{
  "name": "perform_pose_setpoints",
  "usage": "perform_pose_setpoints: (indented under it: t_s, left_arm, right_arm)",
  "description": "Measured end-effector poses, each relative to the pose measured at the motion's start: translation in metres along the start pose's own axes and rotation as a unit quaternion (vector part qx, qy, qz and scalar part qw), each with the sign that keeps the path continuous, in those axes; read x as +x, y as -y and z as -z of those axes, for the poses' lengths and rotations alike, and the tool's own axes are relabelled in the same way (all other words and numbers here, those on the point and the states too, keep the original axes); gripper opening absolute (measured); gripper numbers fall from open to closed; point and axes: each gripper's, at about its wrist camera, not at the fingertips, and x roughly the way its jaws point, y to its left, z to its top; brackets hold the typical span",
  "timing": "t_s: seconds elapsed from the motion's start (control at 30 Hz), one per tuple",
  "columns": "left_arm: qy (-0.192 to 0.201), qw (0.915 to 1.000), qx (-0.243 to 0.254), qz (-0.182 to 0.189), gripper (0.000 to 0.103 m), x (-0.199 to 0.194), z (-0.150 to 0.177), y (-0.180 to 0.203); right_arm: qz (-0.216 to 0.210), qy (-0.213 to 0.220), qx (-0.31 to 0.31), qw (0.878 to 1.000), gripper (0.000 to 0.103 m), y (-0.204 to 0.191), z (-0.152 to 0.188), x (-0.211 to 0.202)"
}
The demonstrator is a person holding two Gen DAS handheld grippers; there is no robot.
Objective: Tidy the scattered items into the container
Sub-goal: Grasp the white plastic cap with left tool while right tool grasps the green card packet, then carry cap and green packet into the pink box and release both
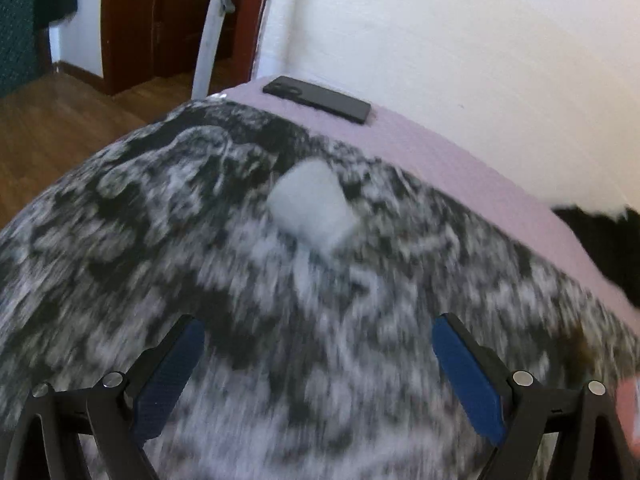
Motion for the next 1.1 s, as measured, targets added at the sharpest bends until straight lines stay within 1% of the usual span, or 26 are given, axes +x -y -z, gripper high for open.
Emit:
perform_pose_setpoints:
  t_s: [0.1, 0.17, 0.23, 0.3, 0.33, 0.37, 0.4, 0.43, 0.47, 0.53, 0.6, 0.67, 0.8, 0.83, 0.9, 1.0, 1.1]
  left_arm:
    - [-0.016, 0.9995, -0.021, -0.017, 0.096, 0.036, -0.023, -0.001]
    - [-0.040, 0.9982, -0.037, -0.025, 0.096, 0.064, -0.034, -0.004]
    - [-0.061, 0.9961, -0.050, -0.038, 0.096, 0.093, -0.042, -0.006]
    - [-0.065, 0.9957, -0.054, -0.038, 0.094, 0.111, -0.045, -0.007]
    - [-0.062, 0.9958, -0.054, -0.040, 0.090, 0.117, -0.046, -0.007]
    - [-0.051, 0.9963, -0.050, -0.048, 0.071, 0.118, -0.045, -0.007]
    - [-0.042, 0.9966, -0.043, -0.056, 0.042, 0.115, -0.043, -0.006]
    - [-0.038, 0.9973, -0.037, -0.052, 0.044, 0.111, -0.040, -0.006]
    - [-0.034, 0.9978, -0.034, -0.046, 0.044, 0.105, -0.037, -0.006]
    - [-0.029, 0.9984, -0.041, -0.025, 0.044, 0.087, -0.027, -0.009]
    - [-0.020, 0.9990, -0.040, -0.007, 0.044, 0.060, -0.014, -0.011]
    - [-0.008, 0.9995, -0.028, 0.011, 0.044, 0.026, 0.002, -0.007]
    - [0.017, 0.9985, 0.010, 0.050, 0.044, -0.045, 0.031, 0.002]
    - [0.027, 0.9975, 0.024, 0.062, 0.044, -0.067, 0.039, 0.005]
    - [0.042, 0.9946, 0.051, 0.080, 0.044, -0.107, 0.053, 0.012]
    - [0.072, 0.9874, 0.087, 0.111, 0.044, -0.176, 0.082, 0.026]
    - [0.094, 0.9798, 0.110, 0.138, 0.044, -0.229, 0.109, 0.043]
  right_arm:
    - [-0.010, 0.002, 0.003, 1.000, 0.088, 0.003, -0.005, 0.022]
    - [-0.020, 0.005, 0.003, 1.000, 0.090, 0.005, -0.012, 0.037]
    - [-0.031, 0.005, 0.007, 0.999, 0.096, 0.007, -0.020, 0.046]
    - [-0.047, -0.003, 0.014, 0.999, 0.097, 0.009, -0.031, 0.058]
    - [-0.057, -0.007, 0.019, 0.998, 0.096, 0.009, -0.036, 0.065]
    - [-0.066, -0.007, 0.020, 0.998, 0.091, 0.010, -0.040, 0.070]
    - [-0.069, -0.002, 0.019, 0.997, 0.054, 0.009, -0.044, 0.070]
    - [-0.072, 0.007, 0.010, 0.997, 0.006, 0.007, -0.047, 0.067]
    - [-0.070, 0.009, 0.004, 0.997, 0.006, 0.005, -0.048, 0.064]
    - [-0.074, 0.013, -0.005, 0.997, 0.006, -0.001, -0.046, 0.059]
    - [-0.096, 0.011, 0.002, 0.995, 0.006, -0.002, -0.039, 0.045]
    - [-0.119, 0.019, 0.010, 0.993, 0.006, -0.003, -0.030, 0.021]
    - [-0.145, 0.039, 0.009, 0.989, 0.006, -0.008, -0.014, -0.042]
    - [-0.152, 0.045, 0.010, 0.987, 0.006, -0.010, -0.010, -0.057]
    - [-0.164, 0.068, 0.006, 0.984, 0.006, -0.009, 0.005, -0.103]
    - [-0.174, 0.100, 0.009, 0.980, 0.006, -0.003, 0.027, -0.155]
    - [-0.184, 0.137, 0.041, 0.973, 0.006, 0.016, 0.042, -0.202]
